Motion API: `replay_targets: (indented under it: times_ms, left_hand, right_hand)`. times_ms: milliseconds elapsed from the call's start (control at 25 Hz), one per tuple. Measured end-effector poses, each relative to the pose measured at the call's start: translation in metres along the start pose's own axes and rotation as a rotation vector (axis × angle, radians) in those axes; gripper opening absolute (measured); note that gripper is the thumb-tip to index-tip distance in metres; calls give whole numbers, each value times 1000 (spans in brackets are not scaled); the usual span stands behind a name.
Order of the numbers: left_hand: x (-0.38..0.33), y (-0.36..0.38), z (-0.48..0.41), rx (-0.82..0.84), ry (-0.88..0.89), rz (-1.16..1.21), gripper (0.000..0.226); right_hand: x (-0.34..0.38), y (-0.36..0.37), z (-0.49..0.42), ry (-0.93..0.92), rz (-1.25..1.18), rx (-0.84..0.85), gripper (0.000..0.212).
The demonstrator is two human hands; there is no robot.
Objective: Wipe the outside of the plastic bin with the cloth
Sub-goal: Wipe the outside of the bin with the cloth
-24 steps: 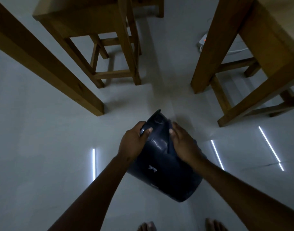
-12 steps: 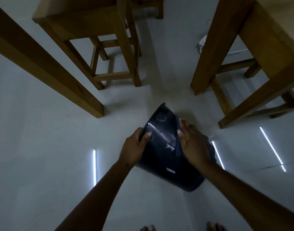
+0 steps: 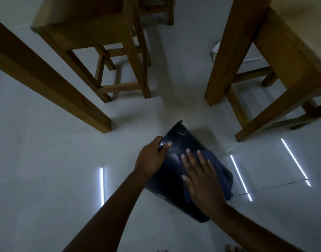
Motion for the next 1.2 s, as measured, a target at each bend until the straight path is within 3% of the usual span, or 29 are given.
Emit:
replay_targets:
  times_ms: [80, 200, 280, 400, 480, 600, 680, 800, 880, 1040, 1120, 1200]
  left_hand:
    - [2, 0, 1, 42, 3, 76, 29]
    - [12, 3, 14, 85, -8, 89, 31]
    - [15, 2, 16, 24, 14, 10, 29]
    - [7, 0, 4, -28, 63, -5, 25]
    - [3, 5, 1, -4, 58, 75, 27]
    - [3, 10, 8, -25, 22, 108, 31]
    - [3, 10, 6, -39, 15, 38, 33]
    - [0, 6, -2, -31, 17, -11, 33]
    - [7, 9, 1, 17, 17, 74, 36]
    - [21, 14, 21, -10, -61, 69, 28]
    - [9, 0, 12, -128, -33, -32, 28]
    - [-2, -9, -1, -150, -19, -105, 26]
  right_hand:
    - [4, 3, -20, -140, 27, -4, 56]
    - [-54, -24, -71, 144, -94, 1, 53]
    - [-65, -21, -47, 195, -48, -39, 55]
    - [1, 7, 10, -67, 98, 3, 57]
    - [4, 10, -10, -192, 128, -13, 56]
    - [-58, -20, -63, 108, -6, 18, 56]
    - [-65, -14, -38, 217, -30, -20, 58]
    - [2, 9, 14, -67, 84, 9, 57]
    - [-3, 3, -15, -135, 97, -21, 56]
    - [-84, -31, -72, 238, -141, -56, 58]
    - [-52, -12, -36, 157, -70, -72, 55]
    - [-2, 9, 1, -78, -4, -23, 55]
Point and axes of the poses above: each hand's wrist, its own z-axis away from the middle knuckle, its own y-axis out of the palm, x = y × z, the point moved 8 cm from there along -z, towards the middle knuckle
